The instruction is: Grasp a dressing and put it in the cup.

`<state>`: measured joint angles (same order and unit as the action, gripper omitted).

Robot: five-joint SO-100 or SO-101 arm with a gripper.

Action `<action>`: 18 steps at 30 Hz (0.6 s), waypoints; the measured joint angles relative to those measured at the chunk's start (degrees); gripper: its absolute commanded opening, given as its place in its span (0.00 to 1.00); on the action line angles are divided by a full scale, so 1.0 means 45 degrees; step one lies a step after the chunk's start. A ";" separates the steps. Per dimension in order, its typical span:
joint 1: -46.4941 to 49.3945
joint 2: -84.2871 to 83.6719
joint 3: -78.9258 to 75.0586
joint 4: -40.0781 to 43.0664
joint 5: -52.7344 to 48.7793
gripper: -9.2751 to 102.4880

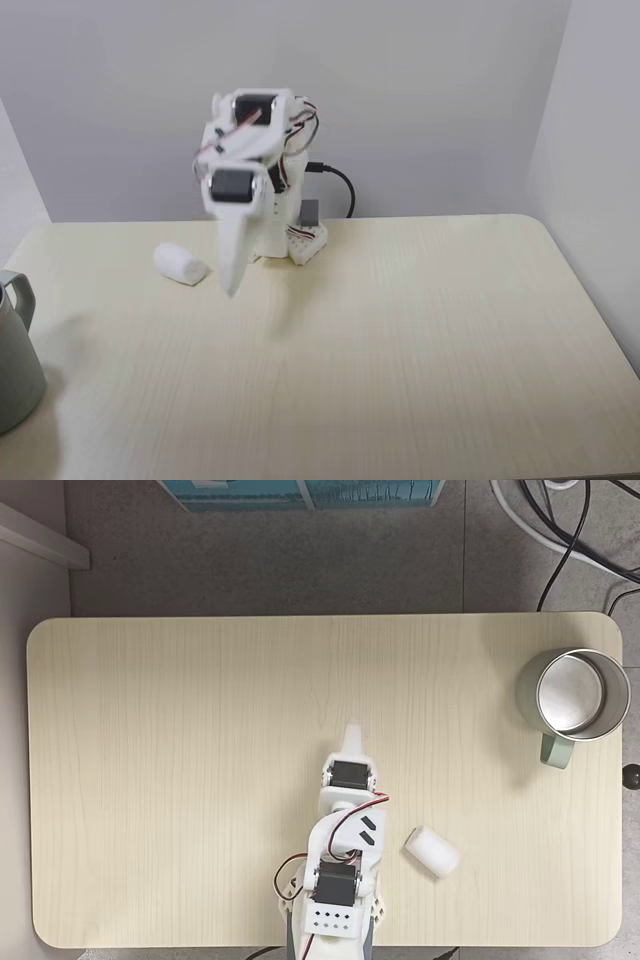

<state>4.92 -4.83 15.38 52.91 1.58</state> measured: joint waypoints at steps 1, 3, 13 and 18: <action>0.0176 0.0020 0.0410 0.0195 -0.0137 0.08; 0.0215 -0.0039 0.1348 0.0586 -0.0430 0.08; 0.1699 0.4980 0.8965 0.4316 -0.1660 0.08; 0.3223 0.8418 1.3262 0.7168 -0.2715 0.08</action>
<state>19.42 33.05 75.06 85.17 -10.63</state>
